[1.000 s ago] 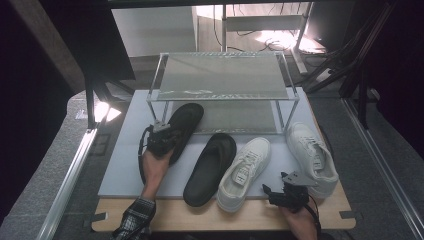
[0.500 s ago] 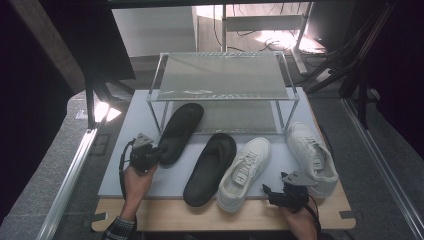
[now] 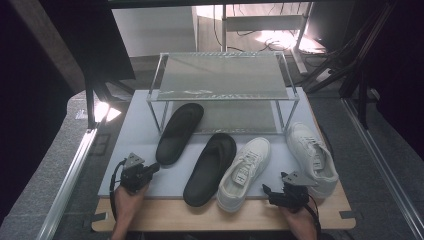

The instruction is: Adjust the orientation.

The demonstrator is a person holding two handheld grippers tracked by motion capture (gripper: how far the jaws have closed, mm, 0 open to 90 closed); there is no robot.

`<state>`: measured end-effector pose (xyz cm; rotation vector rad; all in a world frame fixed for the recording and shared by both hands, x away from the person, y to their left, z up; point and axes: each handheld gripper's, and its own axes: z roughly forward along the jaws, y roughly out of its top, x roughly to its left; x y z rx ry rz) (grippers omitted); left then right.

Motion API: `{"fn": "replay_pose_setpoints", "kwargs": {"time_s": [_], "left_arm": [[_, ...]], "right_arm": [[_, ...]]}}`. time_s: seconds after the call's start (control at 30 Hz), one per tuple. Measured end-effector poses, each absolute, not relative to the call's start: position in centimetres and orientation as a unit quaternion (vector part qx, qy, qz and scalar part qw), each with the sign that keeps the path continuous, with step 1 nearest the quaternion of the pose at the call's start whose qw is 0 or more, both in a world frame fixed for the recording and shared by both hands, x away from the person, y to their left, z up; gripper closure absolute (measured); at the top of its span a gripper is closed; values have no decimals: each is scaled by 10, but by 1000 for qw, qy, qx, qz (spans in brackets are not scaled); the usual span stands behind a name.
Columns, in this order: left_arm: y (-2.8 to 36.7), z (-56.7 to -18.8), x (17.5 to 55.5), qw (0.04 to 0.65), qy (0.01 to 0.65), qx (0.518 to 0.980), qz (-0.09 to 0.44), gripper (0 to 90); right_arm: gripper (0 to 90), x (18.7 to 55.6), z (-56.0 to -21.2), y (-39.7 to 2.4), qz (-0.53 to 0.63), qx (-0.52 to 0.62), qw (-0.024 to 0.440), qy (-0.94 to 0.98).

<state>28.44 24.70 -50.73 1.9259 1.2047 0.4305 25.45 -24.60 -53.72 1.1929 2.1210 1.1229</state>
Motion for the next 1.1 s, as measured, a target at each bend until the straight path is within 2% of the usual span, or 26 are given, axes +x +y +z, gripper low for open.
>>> {"fn": "replay_pose_setpoints", "kwargs": {"time_s": [0.43, 1.1], "left_arm": [[227, -518, 294, 366, 469, 782, 185, 899], [210, -521, 316, 376, 466, 781, 178, 898]], "right_arm": [[162, 254, -537, -246, 408, 433, 229, 770], [162, 254, -537, -246, 408, 433, 229, 770]]}}
